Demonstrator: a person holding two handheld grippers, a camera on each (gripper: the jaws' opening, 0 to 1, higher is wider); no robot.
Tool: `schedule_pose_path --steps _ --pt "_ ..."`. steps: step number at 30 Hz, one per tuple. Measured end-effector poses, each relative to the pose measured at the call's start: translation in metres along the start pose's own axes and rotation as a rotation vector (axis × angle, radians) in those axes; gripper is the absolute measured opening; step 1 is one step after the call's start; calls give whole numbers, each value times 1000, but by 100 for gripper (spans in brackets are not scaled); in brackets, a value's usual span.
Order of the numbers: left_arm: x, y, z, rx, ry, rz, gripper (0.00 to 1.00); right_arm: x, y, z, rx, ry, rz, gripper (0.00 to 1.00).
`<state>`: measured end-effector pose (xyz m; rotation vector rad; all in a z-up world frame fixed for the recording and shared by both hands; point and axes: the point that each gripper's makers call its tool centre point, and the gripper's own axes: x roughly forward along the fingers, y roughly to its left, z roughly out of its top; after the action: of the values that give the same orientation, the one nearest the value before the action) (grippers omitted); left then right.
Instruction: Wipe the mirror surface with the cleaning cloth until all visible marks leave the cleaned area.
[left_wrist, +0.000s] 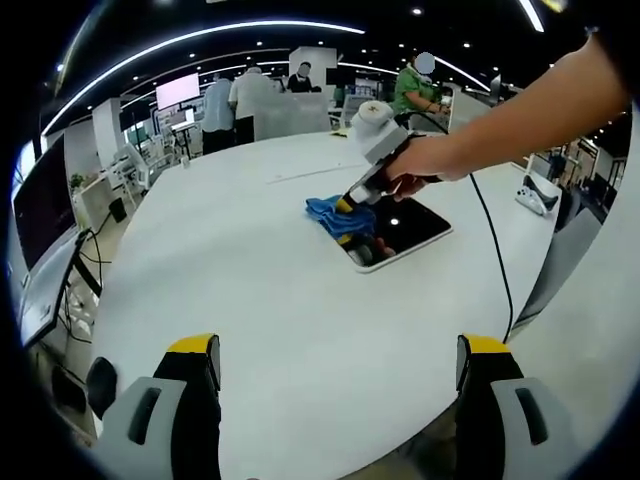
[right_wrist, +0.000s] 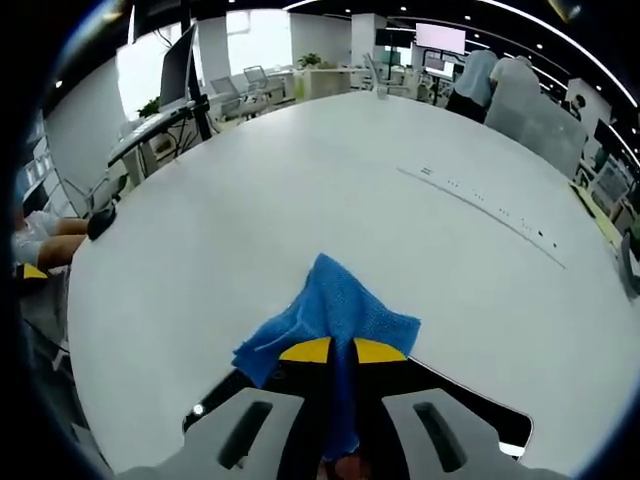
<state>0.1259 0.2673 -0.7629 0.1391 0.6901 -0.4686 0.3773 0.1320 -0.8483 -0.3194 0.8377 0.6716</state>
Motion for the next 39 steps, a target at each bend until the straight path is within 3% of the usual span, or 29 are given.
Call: schedule_pose_path --steps 39 --pt "7 -8 7 25 -3 -14 99 -13 -29 -19 -6 26 -20 2"
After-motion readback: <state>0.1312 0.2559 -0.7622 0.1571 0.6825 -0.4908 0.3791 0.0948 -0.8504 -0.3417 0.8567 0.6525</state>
